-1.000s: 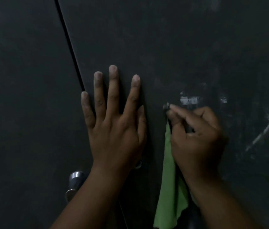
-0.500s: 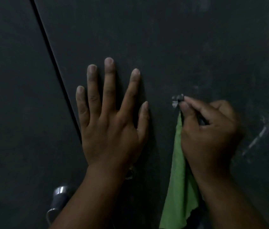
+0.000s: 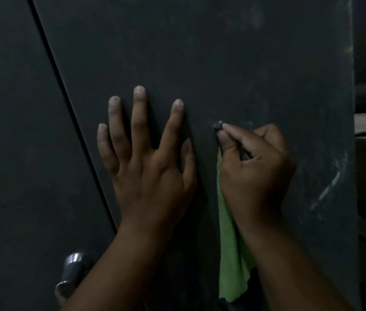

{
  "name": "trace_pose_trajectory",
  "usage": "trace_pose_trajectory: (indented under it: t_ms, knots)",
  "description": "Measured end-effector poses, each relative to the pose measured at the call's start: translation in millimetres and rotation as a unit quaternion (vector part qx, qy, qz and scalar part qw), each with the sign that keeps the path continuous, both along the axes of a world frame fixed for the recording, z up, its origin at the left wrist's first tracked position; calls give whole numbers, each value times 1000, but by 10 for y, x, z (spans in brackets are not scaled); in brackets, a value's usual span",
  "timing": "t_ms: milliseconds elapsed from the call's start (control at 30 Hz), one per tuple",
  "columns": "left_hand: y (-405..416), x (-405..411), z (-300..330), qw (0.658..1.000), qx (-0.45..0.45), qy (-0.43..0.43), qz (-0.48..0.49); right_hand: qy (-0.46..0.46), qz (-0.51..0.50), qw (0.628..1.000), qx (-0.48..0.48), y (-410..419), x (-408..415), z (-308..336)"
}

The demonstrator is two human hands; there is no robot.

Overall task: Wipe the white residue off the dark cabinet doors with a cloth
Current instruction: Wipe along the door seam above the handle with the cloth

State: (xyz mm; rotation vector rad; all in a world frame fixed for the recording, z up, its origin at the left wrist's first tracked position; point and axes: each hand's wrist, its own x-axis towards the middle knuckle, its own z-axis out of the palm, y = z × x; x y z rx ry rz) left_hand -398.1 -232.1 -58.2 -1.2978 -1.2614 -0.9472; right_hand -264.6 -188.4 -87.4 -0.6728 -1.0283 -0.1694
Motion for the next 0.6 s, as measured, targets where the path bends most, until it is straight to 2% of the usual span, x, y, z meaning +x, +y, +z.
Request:
trace_pose_trajectory:
  t_ms: [167,267,400,500,600]
  knots:
    - [52,-30,-20,999,-4,31,15,-83,8,997,5,-66,25,-408]
    - [89,-41,-19,999,-8,47,25,-37,-2,999,-16,62,248,-474]
    - [109,7,-3,998,-6,40,51,30,-12,999,-16,218,351,-134]
    - [132,141,95,999,-13,12,39,18,0,1000,-3,159,250,-79]
    - [177,259,183,1000,-28,-6,12,-33,13,999,-12,28,195,-343]
